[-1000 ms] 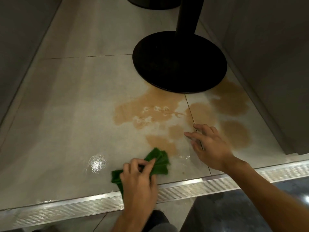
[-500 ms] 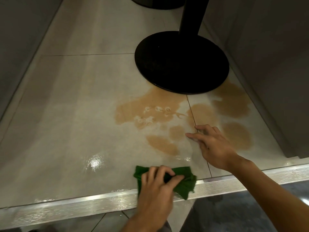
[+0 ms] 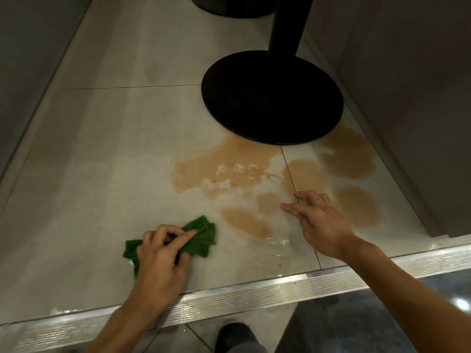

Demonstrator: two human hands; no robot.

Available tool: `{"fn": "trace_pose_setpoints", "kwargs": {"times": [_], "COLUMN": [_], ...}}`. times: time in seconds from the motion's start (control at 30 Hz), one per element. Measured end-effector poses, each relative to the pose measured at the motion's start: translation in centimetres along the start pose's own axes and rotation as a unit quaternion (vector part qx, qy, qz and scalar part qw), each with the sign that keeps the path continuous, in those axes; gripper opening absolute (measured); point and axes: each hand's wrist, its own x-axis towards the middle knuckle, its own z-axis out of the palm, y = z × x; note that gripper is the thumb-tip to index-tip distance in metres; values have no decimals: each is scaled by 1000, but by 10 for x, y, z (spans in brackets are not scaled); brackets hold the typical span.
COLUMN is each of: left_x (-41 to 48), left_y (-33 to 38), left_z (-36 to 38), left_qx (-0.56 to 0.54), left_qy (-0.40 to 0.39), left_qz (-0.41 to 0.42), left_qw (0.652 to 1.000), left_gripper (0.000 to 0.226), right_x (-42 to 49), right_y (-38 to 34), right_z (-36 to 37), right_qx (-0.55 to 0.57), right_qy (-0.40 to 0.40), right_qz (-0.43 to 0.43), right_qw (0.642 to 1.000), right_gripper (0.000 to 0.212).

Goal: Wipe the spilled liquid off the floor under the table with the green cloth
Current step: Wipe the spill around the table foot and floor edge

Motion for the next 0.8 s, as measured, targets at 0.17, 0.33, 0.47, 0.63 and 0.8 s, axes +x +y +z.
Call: {"fn": "trace_pose_setpoints", "kwargs": {"times": [0.17,0.33,0.47,0.63,0.8], "left_x": [-23,-31,-27,-8,34], "left_y": [83,140,146,145,141], "left_z": [39,59,47,28,-17], "left_qx": [-32,-16,3,-141,-431], "left_qy": [-64,-142,-182,-233,-199], "left_qz": [-9,76,88,-27,-175], "left_qw": [997,987,979,962,863], "left_gripper": [57,60,39,21,18], "right_x": [0,1,-3,-6,-9], "right_y": [0,3,-1,-32,-61], "right_z": [-2,-3,-4,-28,-53], "right_qx": [12,21,45,262,618], "right_qy": [-12,-29,-41,-74,-134], "right_qz": [3,2,17,90,128], "right_qw": [1000,999,998,958,764], "right_gripper": [51,51,37,28,62]}}
